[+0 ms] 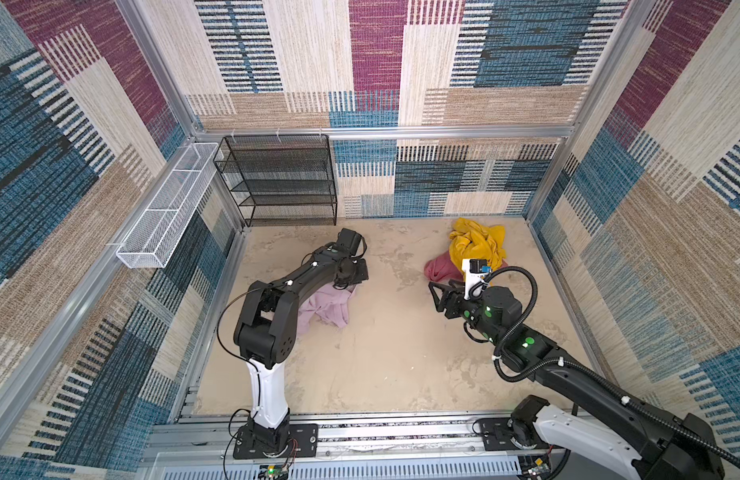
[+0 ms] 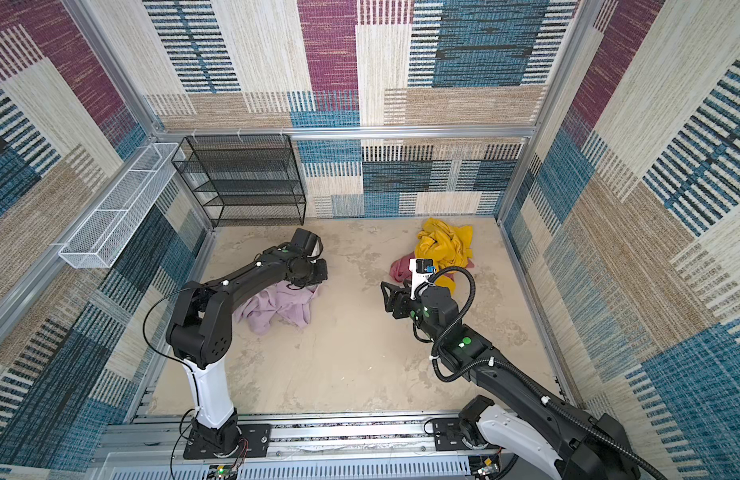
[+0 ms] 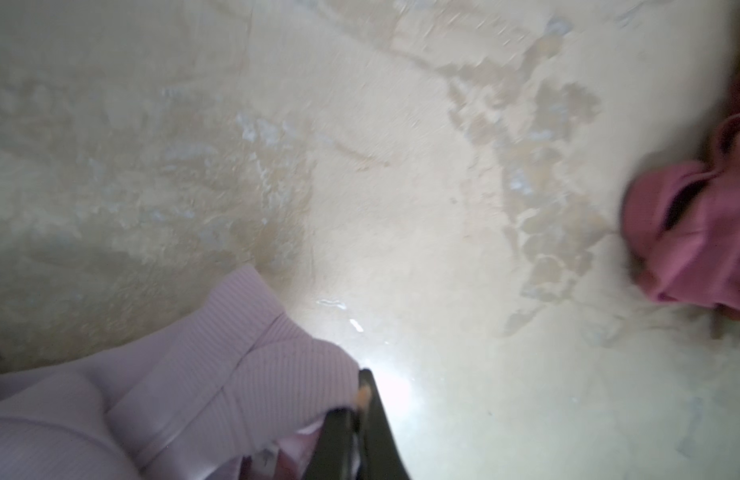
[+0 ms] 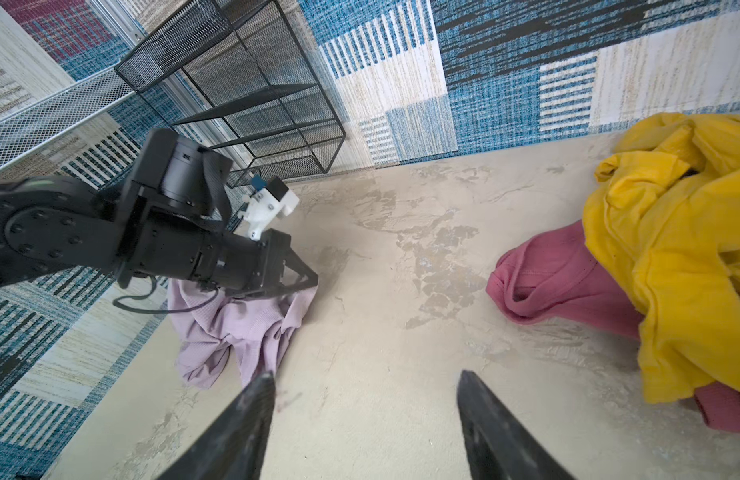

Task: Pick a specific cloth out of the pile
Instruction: 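Grasp the lavender shirt with the left gripper and drag it nearer the robot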

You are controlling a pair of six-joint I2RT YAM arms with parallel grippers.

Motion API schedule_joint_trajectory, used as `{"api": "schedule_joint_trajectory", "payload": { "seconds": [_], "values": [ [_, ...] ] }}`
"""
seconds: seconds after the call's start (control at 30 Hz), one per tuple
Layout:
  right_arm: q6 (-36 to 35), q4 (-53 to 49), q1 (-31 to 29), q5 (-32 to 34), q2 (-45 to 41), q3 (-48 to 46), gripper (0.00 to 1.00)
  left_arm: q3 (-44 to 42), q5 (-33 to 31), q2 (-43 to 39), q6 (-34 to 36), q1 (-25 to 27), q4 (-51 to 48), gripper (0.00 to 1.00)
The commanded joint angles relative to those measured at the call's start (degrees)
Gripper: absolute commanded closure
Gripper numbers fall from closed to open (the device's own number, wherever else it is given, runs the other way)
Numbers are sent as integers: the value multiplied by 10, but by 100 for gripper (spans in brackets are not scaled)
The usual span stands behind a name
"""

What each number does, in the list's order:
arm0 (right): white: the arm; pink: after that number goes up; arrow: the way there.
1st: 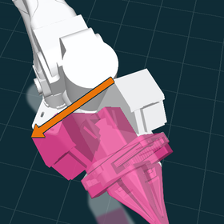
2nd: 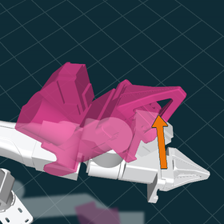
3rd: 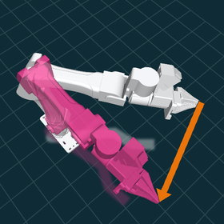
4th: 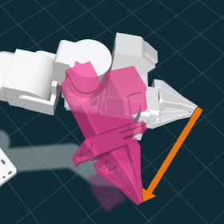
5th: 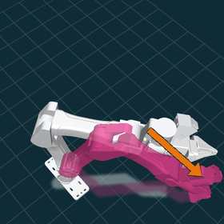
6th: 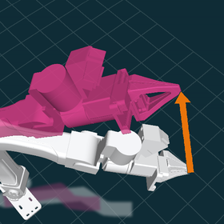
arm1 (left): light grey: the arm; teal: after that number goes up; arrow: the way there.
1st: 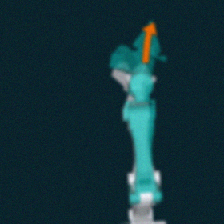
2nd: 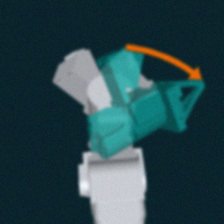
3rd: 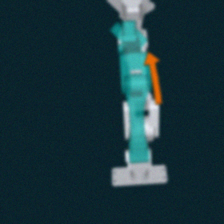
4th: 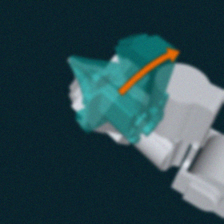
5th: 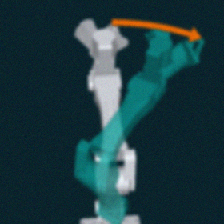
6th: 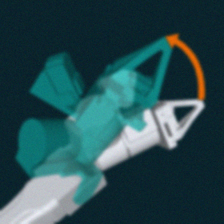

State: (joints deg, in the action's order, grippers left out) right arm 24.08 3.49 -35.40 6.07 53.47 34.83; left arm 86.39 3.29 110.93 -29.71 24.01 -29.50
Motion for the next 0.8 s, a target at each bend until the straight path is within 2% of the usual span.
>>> {"api": "schedule_joint_trajectory", "payload": {
  "seconds": [0.0, 0.17, 0.3, 0.47, 0.77],
  "values": [
    [1, 12, 1, 0, 7, 15, 28, 32, 6, -23, 20, 0, -34, 100],
    [-10, 5, 2, -15, 38, 57, 28, 92, -5, -52, 30, -4, -73, 100],
    [-24, 2, 2, -28, 68, 95, 28, 102, -7, -83, 31, -21, -88, 100],
    [-37, 2, 3, -56, 104, 138, 28, 49, -7, -155, 22, -64, -87, 100],
    [-53, -3, 5, -102, 156, 190, 28, -95, -13, -312, 13, -161, -89, 100]
  ]
}}
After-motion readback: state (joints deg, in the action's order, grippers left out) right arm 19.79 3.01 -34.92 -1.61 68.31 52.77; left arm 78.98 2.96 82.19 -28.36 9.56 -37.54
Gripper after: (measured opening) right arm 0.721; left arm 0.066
